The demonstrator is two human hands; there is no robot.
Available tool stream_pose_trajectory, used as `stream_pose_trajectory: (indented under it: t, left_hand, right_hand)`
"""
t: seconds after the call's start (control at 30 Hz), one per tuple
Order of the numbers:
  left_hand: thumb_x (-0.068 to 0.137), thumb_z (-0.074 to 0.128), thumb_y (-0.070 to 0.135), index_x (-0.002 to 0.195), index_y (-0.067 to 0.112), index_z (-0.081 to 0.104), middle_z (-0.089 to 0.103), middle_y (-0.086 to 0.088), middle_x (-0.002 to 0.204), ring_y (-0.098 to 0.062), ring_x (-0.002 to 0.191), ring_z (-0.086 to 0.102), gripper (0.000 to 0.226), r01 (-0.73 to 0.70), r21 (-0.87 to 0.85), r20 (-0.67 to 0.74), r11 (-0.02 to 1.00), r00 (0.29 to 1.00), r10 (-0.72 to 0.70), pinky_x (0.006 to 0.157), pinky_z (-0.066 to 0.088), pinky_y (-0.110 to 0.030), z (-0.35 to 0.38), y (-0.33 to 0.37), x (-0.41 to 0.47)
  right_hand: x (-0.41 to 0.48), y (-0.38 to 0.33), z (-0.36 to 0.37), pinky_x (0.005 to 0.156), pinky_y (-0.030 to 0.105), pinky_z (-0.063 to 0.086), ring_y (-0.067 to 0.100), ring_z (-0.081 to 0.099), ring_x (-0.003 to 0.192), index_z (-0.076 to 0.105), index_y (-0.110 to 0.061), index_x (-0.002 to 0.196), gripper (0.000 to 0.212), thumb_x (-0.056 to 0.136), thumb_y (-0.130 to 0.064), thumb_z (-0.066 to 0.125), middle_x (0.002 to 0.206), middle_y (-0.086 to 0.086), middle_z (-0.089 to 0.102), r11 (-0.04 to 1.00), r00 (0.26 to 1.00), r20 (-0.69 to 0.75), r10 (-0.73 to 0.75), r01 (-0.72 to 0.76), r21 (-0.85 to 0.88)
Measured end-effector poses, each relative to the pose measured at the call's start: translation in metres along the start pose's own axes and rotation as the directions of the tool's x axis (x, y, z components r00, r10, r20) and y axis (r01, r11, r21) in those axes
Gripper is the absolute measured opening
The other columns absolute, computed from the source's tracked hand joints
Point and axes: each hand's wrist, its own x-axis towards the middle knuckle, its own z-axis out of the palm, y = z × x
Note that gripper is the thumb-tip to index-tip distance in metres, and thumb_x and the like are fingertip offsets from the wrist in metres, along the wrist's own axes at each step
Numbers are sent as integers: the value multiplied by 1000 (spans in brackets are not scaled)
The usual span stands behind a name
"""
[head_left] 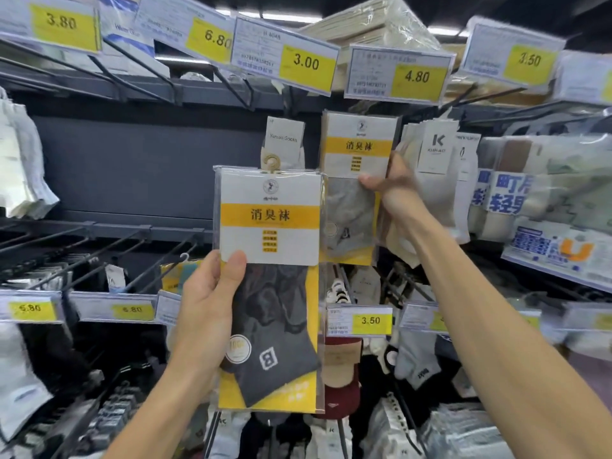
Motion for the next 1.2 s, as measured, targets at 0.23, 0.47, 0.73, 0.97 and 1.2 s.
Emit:
stream_pose_trajectory:
  t: [0.23, 0.47, 0.73, 0.97, 1.2]
  left_hand:
    - [90, 55, 56, 104, 40, 72, 75, 8, 111, -12, 102, 72, 27, -17, -6, 41, 1000, 999, 17, 74, 59, -24, 17, 4, -3]
    - [91, 53, 55, 107, 38, 71, 75, 7, 111, -12, 103, 71, 30, -43, -8, 38, 999, 998, 43, 80, 58, -20, 24, 4, -2]
    - [90, 59, 55, 107, 36, 70, 75, 7, 109, -12, 101, 71, 28, -82, 11, 74, 997, 994, 81, 76, 58, -23, 49, 1, 4]
    - [90, 40, 66, 84, 36, 59, 64, 15, 72, -2, 67, 58, 36, -179, 384, 156, 906, 979, 128, 64, 45, -34, 56, -5, 9]
    - [95, 25, 56, 94, 37, 57, 60, 21, 82, 0, 75, 42, 37, -328, 834, 269, 444, 944, 192, 74, 32, -26, 47, -30, 3]
  right_hand:
    - [-1, -6, 5, 100, 42, 52, 18, 62, 111, 46, -8, 133, 45, 92, -16, 64, 126, 4, 64, 986, 999, 49, 22, -14, -168]
    - [-100, -27, -3, 98, 10, 38, -21, 45, 118, 40, -41, 134, 43, 93, -54, 48, 122, -45, 51, 977, 978, 31, -206, 208, -55]
    - [-164, -25, 7, 96, 19, 50, 2, 63, 116, 42, -34, 138, 60, 86, -47, 67, 123, -19, 67, 973, 946, 272, -174, 124, 192]
    - [-134, -17, -11, 84, 31, 58, 18, 70, 106, 60, -18, 119, 37, 84, -24, 70, 114, 1, 73, 926, 990, 93, -103, 62, 371]
    - [-78, -27, -29, 85, 32, 57, 15, 71, 103, 60, -22, 114, 26, 90, -20, 68, 112, -2, 74, 939, 992, -84, -92, 115, 323]
